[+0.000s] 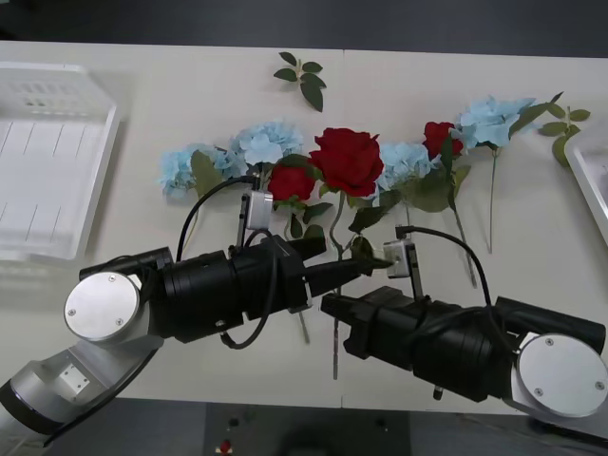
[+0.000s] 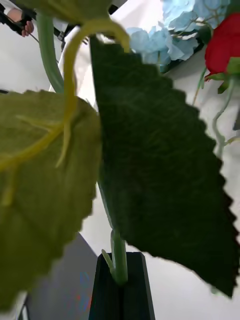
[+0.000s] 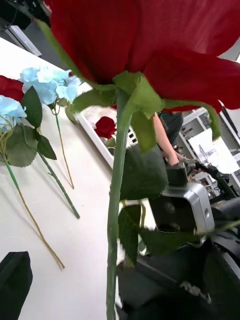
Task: Put the red flowers into the right box and the blue flowers into the left box
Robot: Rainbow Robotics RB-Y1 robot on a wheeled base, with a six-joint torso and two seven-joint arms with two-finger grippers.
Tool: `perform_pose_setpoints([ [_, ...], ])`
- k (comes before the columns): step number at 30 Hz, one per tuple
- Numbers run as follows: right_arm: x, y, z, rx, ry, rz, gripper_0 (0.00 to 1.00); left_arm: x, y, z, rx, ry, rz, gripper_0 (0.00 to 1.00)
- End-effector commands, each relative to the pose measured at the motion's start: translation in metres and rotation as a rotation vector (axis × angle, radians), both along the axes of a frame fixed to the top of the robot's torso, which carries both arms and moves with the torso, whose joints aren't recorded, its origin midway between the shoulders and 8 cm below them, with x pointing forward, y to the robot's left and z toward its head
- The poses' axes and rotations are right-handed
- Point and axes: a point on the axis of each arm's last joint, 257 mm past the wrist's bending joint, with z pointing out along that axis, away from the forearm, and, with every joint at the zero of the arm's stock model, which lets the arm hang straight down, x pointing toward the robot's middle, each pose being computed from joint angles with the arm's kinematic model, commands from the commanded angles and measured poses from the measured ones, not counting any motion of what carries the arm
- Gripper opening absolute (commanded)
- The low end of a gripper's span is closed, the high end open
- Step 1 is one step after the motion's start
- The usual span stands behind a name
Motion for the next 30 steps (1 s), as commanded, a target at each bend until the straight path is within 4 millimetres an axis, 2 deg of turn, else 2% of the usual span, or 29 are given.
perform_pose_setpoints([
  [1, 0.024, -0.040, 0.021, -0.054, -0.052, -0.036, 0.00, -0.004, -0.004, 0.029, 0.000, -0.104, -0.040, 1.00],
  [4, 0.039, -0.071, 0.033, -0.075, -0.035, -0.056, 0.00, -0.005, 0.006, 0.033, 0.009, -0.099, -0.070, 1.00],
  [10, 0.058, -0.141, 0.056, -0.123, 0.039, -0.090, 0.00, 0.004, 0.042, 0.042, 0.043, -0.096, -0.077, 1.00],
  [13, 0.073, -0.200, 0.066, -0.180, 0.078, -0.123, 0.00, 0.019, 0.067, 0.047, 0.080, -0.113, -0.037, 1.00],
  [14, 0.076, -0.212, 0.067, -0.192, 0.086, -0.130, 0.00, 0.022, 0.072, 0.047, 0.089, -0.114, -0.029, 1.00],
  [16, 0.084, -0.261, 0.076, -0.244, 0.117, -0.147, 0.00, 0.035, 0.093, 0.050, 0.119, -0.123, 0.009, 1.00],
  [17, 0.086, -0.274, 0.078, -0.259, 0.123, -0.153, 0.00, 0.038, 0.099, 0.049, 0.129, -0.125, 0.020, 1.00],
  [19, 0.093, -0.326, 0.090, -0.289, 0.154, -0.188, 0.00, 0.055, 0.124, 0.048, 0.162, -0.124, 0.069, 1.00],
  [20, 0.094, -0.339, 0.093, -0.292, 0.166, -0.199, 0.00, 0.059, 0.130, 0.047, 0.172, -0.124, 0.080, 1.00],
  [21, 0.096, -0.365, 0.101, -0.295, 0.179, -0.229, 0.00, 0.068, 0.144, 0.046, 0.191, -0.123, 0.108, 1.00],
  [22, 0.097, -0.376, 0.105, -0.294, 0.184, -0.241, 0.00, 0.071, 0.149, 0.044, 0.199, -0.121, 0.117, 1.00],
  [24, 0.095, -0.418, 0.115, -0.311, 0.208, -0.292, 0.00, 0.083, 0.170, 0.039, 0.229, -0.110, 0.158, 1.00],
  [25, 0.093, -0.430, 0.114, -0.326, 0.217, -0.304, 0.00, 0.087, 0.176, 0.036, 0.241, -0.108, 0.168, 1.00],
  [28, 0.085, -0.489, 0.112, -0.419, 0.243, -0.382, 0.00, 0.105, 0.207, 0.016, 0.320, -0.094, 0.227, 1.00],
  [29, 0.083, -0.498, 0.112, -0.434, 0.247, -0.398, 0.00, 0.107, 0.212, 0.014, 0.334, -0.093, 0.235, 1.00],
  [30, 0.081, -0.519, 0.112, -0.467, 0.249, -0.434, 0.00, 0.114, 0.224, 0.006, 0.361, -0.084, 0.256, 1.00],
])
